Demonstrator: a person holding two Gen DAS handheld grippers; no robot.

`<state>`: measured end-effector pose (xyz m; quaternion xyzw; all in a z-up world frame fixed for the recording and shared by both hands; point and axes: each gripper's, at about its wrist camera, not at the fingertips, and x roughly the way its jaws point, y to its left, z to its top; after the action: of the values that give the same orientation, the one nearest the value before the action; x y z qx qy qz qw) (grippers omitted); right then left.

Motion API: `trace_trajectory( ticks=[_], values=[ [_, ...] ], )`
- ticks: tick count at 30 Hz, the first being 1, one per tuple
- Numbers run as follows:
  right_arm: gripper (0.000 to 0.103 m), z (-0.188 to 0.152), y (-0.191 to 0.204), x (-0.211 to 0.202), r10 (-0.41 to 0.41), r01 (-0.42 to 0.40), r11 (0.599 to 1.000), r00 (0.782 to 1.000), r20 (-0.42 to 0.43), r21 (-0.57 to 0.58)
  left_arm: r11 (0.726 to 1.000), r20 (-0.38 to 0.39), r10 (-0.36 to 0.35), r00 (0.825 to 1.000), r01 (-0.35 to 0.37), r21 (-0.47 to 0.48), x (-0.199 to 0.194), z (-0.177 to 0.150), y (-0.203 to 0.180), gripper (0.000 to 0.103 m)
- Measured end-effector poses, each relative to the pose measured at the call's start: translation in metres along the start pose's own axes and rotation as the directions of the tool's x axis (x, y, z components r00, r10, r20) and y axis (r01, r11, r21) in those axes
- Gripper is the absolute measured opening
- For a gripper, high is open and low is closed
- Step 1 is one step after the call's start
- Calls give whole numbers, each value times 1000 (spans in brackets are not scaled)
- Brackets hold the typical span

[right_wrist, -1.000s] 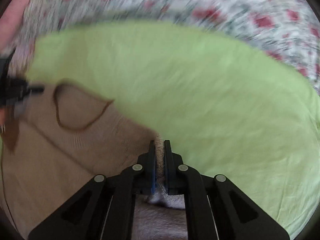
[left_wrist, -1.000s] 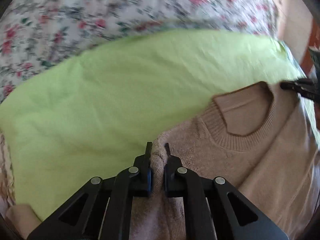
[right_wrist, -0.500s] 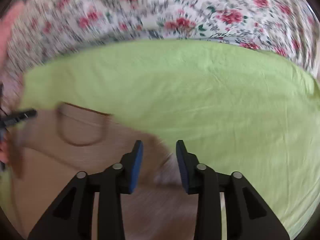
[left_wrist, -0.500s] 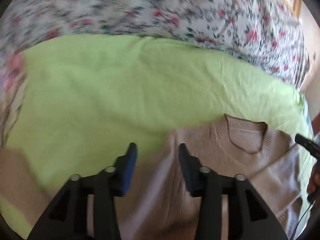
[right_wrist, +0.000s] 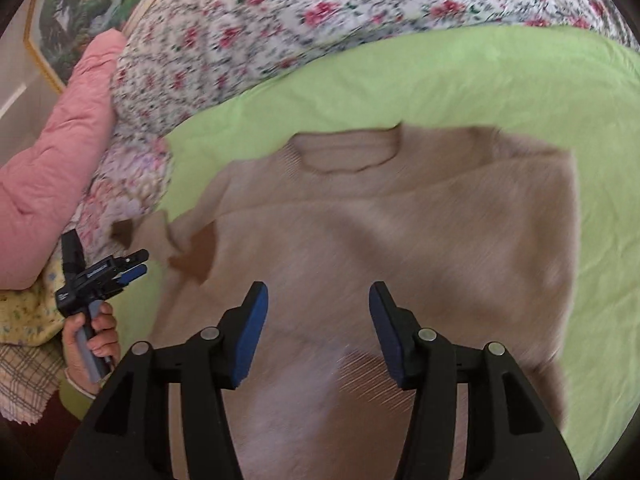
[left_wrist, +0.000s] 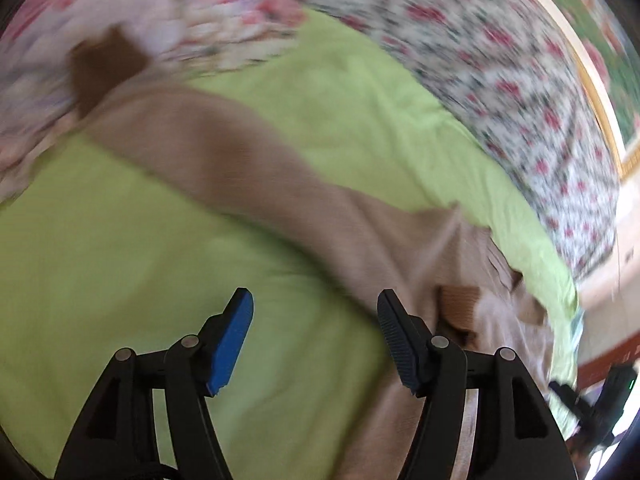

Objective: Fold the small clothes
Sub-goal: 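Grasp the other sleeve's brown cuff with the left gripper, then fold the held sleeve across the sweater body with the left gripper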

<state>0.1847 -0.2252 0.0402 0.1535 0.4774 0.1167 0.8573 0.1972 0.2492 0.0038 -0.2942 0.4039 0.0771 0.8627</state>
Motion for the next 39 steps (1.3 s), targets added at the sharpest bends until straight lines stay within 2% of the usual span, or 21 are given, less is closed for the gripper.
trace_trajectory(
  ticks=[10, 17, 19, 23, 25, 26, 27, 28, 29, 33, 36, 39],
  values=[
    [54, -33, 27, 7, 45, -44, 999, 998, -34, 19, 978, 80, 97, 992, -80, -191, -21, 27, 81, 69],
    [54, -41, 39, 2, 65, -65, 998, 998, -17, 10, 937, 110, 88, 990, -44, -348, 0, 60, 124, 71],
    [54, -42, 41, 3, 61, -61, 998, 998, -20, 10, 930, 138, 105, 985, -48, -365, 4, 72, 129, 72],
    [54, -46, 41, 10, 66, -65, 998, 997, -37, 23, 913, 177, 198, 964, -116, -390, 17, 102, 137, 72],
    [54, -48, 40, 12, 63, -62, 998, 997, -45, 29, 906, 189, 255, 948, -166, -389, 23, 116, 139, 68],
    [54, -50, 39, 14, 63, -61, 998, 997, -51, 34, 907, 196, 270, 943, -182, -379, 24, 120, 139, 59],
    [54, -52, 37, 15, 64, -62, 997, 997, -53, 40, 911, 198, 281, 939, -196, -363, 26, 123, 138, 35],
    [54, -54, 35, 15, 66, -64, 997, 996, -54, 46, 920, 195, 275, 941, -199, -339, 28, 127, 136, 17],
    [54, -56, 34, 15, 67, -64, 997, 996, -55, 50, 930, 185, 259, 948, -194, -312, 29, 130, 133, 10],
    [54, -61, 27, 13, 53, -50, 997, 997, -52, 62, 959, 253, 236, 938, -183, -215, 8, 126, 106, 6],
    [54, -64, 22, 9, 46, -42, 996, 998, -43, 80, 983, 313, 172, 934, -140, -121, -16, 118, 68, 5],
    [54, -66, 21, 3, 50, -48, 995, 998, -29, 93, 995, 347, 95, 933, -99, -8, -35, 107, 18, 5]
  ],
)
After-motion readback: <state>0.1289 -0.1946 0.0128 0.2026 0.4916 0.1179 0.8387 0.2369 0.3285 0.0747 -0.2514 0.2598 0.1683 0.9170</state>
